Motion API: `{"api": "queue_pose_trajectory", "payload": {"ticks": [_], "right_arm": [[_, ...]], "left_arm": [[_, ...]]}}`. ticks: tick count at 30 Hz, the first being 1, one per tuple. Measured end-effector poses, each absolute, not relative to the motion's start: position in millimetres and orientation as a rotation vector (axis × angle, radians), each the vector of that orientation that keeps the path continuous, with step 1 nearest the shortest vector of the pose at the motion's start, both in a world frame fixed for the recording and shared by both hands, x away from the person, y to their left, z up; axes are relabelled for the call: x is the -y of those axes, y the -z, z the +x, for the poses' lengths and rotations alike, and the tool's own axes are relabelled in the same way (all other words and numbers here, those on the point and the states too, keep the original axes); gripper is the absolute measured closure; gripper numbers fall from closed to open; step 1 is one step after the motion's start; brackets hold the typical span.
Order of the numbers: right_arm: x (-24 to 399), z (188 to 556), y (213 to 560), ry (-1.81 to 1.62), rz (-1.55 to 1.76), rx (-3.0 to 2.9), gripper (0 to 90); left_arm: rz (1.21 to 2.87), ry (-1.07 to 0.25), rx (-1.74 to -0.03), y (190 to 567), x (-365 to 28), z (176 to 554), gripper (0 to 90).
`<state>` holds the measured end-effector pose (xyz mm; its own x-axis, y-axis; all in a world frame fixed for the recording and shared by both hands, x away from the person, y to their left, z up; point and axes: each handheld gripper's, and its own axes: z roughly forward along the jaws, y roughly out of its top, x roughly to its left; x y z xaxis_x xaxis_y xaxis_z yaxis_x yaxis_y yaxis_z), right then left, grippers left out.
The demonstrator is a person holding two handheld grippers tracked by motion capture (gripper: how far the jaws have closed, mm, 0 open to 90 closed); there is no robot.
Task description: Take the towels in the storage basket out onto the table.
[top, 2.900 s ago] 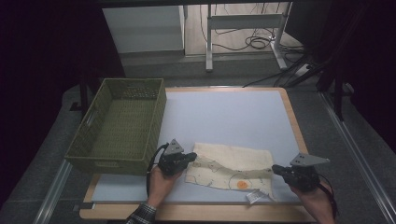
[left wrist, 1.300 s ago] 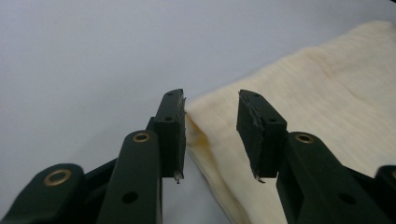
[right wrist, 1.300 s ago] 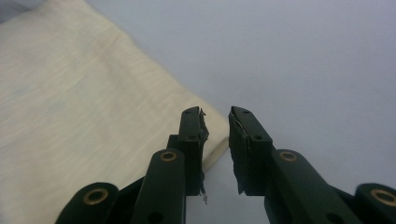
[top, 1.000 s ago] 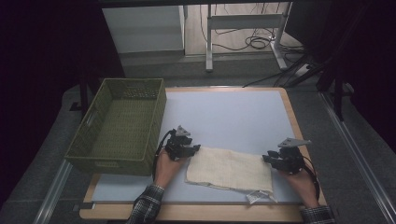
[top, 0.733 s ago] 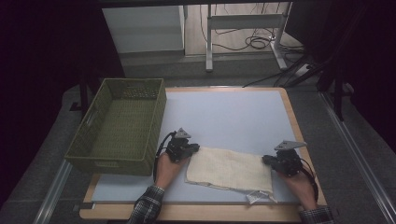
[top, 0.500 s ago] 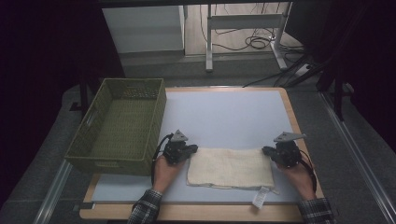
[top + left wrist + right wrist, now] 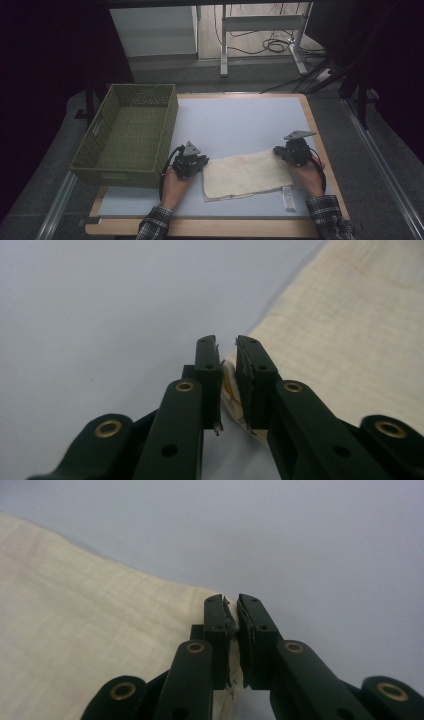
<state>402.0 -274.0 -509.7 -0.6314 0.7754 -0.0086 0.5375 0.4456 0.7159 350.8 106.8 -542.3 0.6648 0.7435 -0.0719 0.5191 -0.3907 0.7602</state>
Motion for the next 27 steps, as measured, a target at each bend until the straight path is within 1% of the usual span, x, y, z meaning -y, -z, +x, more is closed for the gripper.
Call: {"api": "queue_pose_trajectory", "payload": {"ticks": [2, 5, 9, 10, 11, 14, 17, 22, 24, 25, 27], "right_arm": [[277.0, 399.0, 506.7, -1.017, 1.123, -2.363, 76.6], [280.4, 394.5, 502.9, -1.031, 1.134, -2.358, 68.4], [280.6, 386.1, 504.8, -1.041, 1.137, -2.375, 59.5], [280.6, 386.1, 504.8, -1.041, 1.137, -2.375, 59.5], [279.1, 380.4, 507.3, -1.049, 1.140, -2.394, 55.6], [277.1, 375.2, 509.9, -1.044, 1.146, -2.418, 55.4], [271.6, 363.6, 510.3, -1.028, 1.119, -2.451, 55.5], [263.2, 351.5, 507.4, -1.050, 1.092, -2.492, 55.4], [260.7, 349.6, 506.7, -1.052, 1.091, -2.504, 54.0], [254.1, 344.5, 505.0, -1.035, 1.073, -2.504, 49.6], [246.8, 339.0, 503.2, -1.018, 1.034, -2.501, 46.6]], "left_arm": [[2.084, -0.346, -0.985, 543.4, -107.2, 352.1, 76.2], [2.074, -0.338, -1.008, 544.0, -108.2, 353.8, 69.3], [2.072, -0.324, -1.008, 544.5, -108.0, 354.0, 66.5], [2.072, -0.324, -1.008, 544.5, -108.0, 354.0, 65.8], [2.075, -0.312, -1.001, 544.7, -108.6, 354.6, 64.6], [2.064, -0.291, -1.004, 545.2, -109.6, 355.5, 62.8], [2.081, -0.315, -0.991, 545.1, -108.1, 354.2, 62.4], [2.081, -0.319, -0.988, 545.2, -107.9, 354.1, 62.1], [2.083, -0.323, -0.984, 545.2, -107.5, 353.8, 61.7], [2.083, -0.326, -0.982, 545.3, -107.2, 353.6, 61.5], [2.082, -0.321, -0.984, 545.3, -107.1, 353.4, 61.0]]}}
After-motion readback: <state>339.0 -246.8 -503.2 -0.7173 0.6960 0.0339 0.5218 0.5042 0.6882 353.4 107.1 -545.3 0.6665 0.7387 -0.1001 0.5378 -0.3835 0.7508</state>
